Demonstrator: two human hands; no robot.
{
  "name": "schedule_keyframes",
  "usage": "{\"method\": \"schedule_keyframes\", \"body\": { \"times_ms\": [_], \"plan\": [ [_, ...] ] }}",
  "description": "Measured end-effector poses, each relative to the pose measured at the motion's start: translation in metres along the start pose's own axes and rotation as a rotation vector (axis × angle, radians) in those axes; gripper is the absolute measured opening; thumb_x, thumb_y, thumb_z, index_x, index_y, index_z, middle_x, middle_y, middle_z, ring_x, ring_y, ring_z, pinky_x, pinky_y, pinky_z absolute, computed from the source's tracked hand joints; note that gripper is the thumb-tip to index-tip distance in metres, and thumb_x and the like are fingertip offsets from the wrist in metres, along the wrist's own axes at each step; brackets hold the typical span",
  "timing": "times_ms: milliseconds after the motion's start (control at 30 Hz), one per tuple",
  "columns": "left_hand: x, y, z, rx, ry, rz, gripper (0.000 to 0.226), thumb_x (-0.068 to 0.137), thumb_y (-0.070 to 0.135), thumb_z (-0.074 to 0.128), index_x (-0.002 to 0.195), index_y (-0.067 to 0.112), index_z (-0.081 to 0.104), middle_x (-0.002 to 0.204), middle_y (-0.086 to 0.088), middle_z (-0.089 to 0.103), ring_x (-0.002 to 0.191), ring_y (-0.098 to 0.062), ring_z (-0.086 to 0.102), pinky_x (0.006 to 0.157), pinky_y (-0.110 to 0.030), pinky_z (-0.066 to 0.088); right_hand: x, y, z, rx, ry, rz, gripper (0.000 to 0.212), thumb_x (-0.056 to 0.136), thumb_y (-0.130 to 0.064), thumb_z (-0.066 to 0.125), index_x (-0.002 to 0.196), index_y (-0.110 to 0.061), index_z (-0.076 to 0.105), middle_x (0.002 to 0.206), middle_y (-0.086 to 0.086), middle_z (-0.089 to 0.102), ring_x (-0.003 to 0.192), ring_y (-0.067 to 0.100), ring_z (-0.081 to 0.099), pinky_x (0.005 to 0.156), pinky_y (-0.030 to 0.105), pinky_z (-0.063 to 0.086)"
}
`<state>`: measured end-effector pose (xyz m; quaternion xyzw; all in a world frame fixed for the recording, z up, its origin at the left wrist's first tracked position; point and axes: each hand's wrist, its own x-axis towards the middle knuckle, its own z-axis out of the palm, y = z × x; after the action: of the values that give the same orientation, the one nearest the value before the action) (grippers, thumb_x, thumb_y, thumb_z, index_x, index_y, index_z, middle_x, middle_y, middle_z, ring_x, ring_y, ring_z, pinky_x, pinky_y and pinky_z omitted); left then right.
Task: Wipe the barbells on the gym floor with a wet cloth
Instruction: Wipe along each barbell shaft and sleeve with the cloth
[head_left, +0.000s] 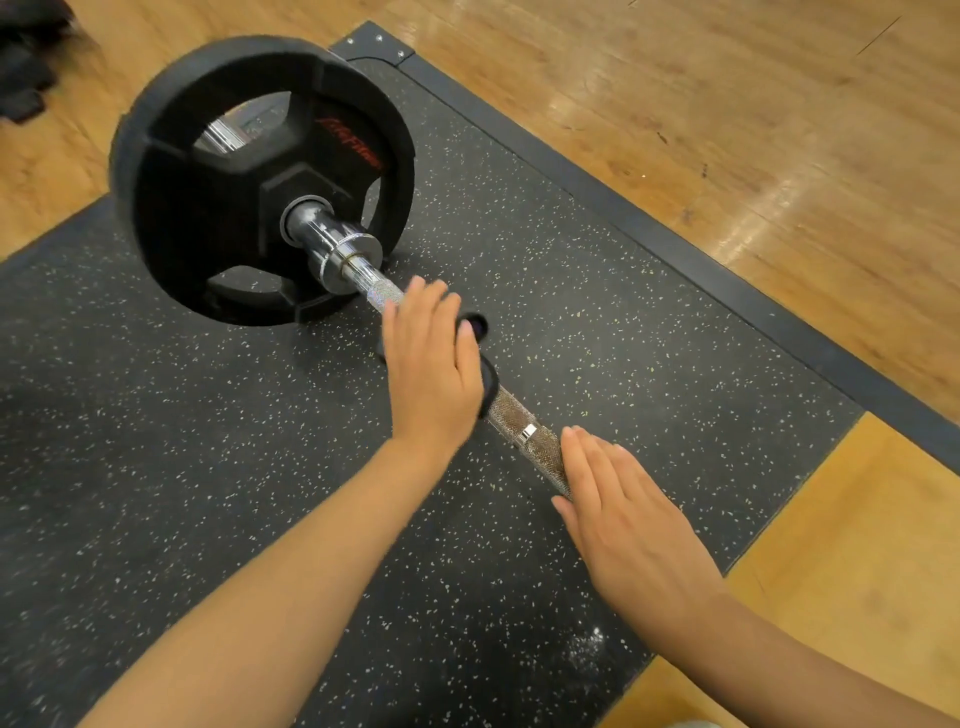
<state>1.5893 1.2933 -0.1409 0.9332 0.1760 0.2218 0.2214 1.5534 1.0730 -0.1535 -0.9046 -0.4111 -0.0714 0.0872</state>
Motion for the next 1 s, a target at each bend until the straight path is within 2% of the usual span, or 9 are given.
{"method": "schedule_keyframes", "body": {
  "times_ms": [100, 200, 300, 367, 433, 500, 700, 833, 1000],
  "plan": [
    [-0.030, 0.012, 0.001, -0.010, -0.032, 0.225, 0.035, 0.099, 0.018, 0.039, 0.114, -0.002, 0.064, 0.125, -0.014, 0.060, 0.129, -0.032, 0.049, 0.117, -0.051, 0.021, -0.001, -0.001, 0.001, 0.004, -0.012, 0.003, 0.054, 0.103, -0.029, 0.032, 0.142, 0.008, 0.041, 0.136, 0.025, 0.056, 0.121, 0.037, 0.060, 0.100, 0.049, 0.051],
    [-0.010, -0.002, -0.003, 0.036, -0.059, 0.355, 0.030, 0.097, 0.018, 0.043, 0.094, 0.002, 0.068, 0.104, -0.011, 0.066, 0.103, -0.027, 0.060, 0.115, -0.044, 0.028, -0.001, 0.000, 0.001, 0.006, -0.027, 0.004, 0.055, 0.104, -0.029, 0.032, 0.143, 0.008, 0.042, 0.137, 0.025, 0.056, 0.122, 0.037, 0.059, 0.100, 0.049, 0.051],
    [0.023, -0.018, -0.008, 0.079, -0.058, 0.234, 0.031, 0.096, 0.019, 0.042, 0.079, 0.004, 0.063, 0.089, -0.009, 0.063, 0.085, -0.029, 0.057, 0.100, -0.042, 0.038, -0.001, 0.000, 0.001, -0.001, -0.026, 0.011, 0.055, 0.104, -0.029, 0.034, 0.143, 0.008, 0.043, 0.136, 0.024, 0.056, 0.122, 0.038, 0.059, 0.100, 0.049, 0.051],
    [0.035, -0.019, -0.009, 0.082, -0.009, 0.067, 0.033, 0.096, 0.019, 0.040, 0.078, 0.002, 0.063, 0.091, -0.010, 0.063, 0.087, -0.032, 0.057, 0.093, -0.045, 0.041, -0.001, -0.001, 0.000, -0.012, -0.028, 0.007, 0.055, 0.104, -0.029, 0.033, 0.143, 0.009, 0.043, 0.136, 0.024, 0.056, 0.122, 0.038, 0.058, 0.100, 0.049, 0.051],
    [0.027, -0.013, -0.004, 0.073, 0.017, 0.014, 0.031, 0.096, 0.018, 0.041, 0.087, 0.002, 0.066, 0.103, -0.011, 0.063, 0.106, -0.033, 0.057, 0.106, -0.051, 0.034, -0.001, -0.001, -0.001, -0.018, -0.026, 0.005, 0.055, 0.104, -0.029, 0.033, 0.143, 0.008, 0.042, 0.137, 0.025, 0.055, 0.123, 0.038, 0.058, 0.101, 0.049, 0.050],
    [0.008, -0.006, -0.001, 0.053, 0.003, 0.104, 0.029, 0.096, 0.017, 0.043, 0.095, 0.002, 0.067, 0.110, -0.009, 0.063, 0.118, -0.029, 0.054, 0.117, -0.048, 0.022, -0.001, -0.001, -0.001, -0.022, -0.020, 0.003, 0.055, 0.104, -0.028, 0.032, 0.144, 0.007, 0.041, 0.139, 0.025, 0.054, 0.125, 0.038, 0.056, 0.102, 0.049, 0.049],
    [-0.011, 0.000, 0.001, 0.038, -0.030, 0.410, 0.029, 0.096, 0.018, 0.044, 0.085, 0.004, 0.067, 0.093, -0.008, 0.066, 0.094, -0.026, 0.061, 0.112, -0.044, 0.034, -0.001, -0.002, -0.002, -0.021, -0.017, -0.017, 0.054, 0.104, -0.028, 0.031, 0.149, 0.001, 0.034, 0.144, 0.022, 0.050, 0.130, 0.037, 0.053, 0.105, 0.049, 0.047],
    [0.018, -0.017, -0.003, 0.082, -0.054, 0.294, 0.034, 0.095, 0.022, 0.039, 0.072, 0.006, 0.059, 0.077, -0.006, 0.058, 0.075, -0.027, 0.053, 0.104, -0.041, 0.036, -0.003, 0.001, -0.005, -0.022, -0.024, -0.023, 0.054, 0.104, -0.028, 0.031, 0.149, 0.000, 0.038, 0.147, 0.019, 0.048, 0.133, 0.035, 0.051, 0.107, 0.048, 0.046],
    [0.028, -0.019, -0.004, 0.107, -0.037, 0.130, 0.036, 0.094, 0.025, 0.037, 0.074, 0.006, 0.059, 0.082, -0.006, 0.059, 0.084, -0.025, 0.054, 0.112, -0.043, 0.028, -0.005, 0.003, -0.004, -0.025, -0.038, -0.043, 0.054, 0.103, -0.026, 0.032, 0.152, -0.001, 0.033, 0.152, 0.017, 0.043, 0.138, 0.033, 0.046, 0.111, 0.047, 0.028]
  ]
}}
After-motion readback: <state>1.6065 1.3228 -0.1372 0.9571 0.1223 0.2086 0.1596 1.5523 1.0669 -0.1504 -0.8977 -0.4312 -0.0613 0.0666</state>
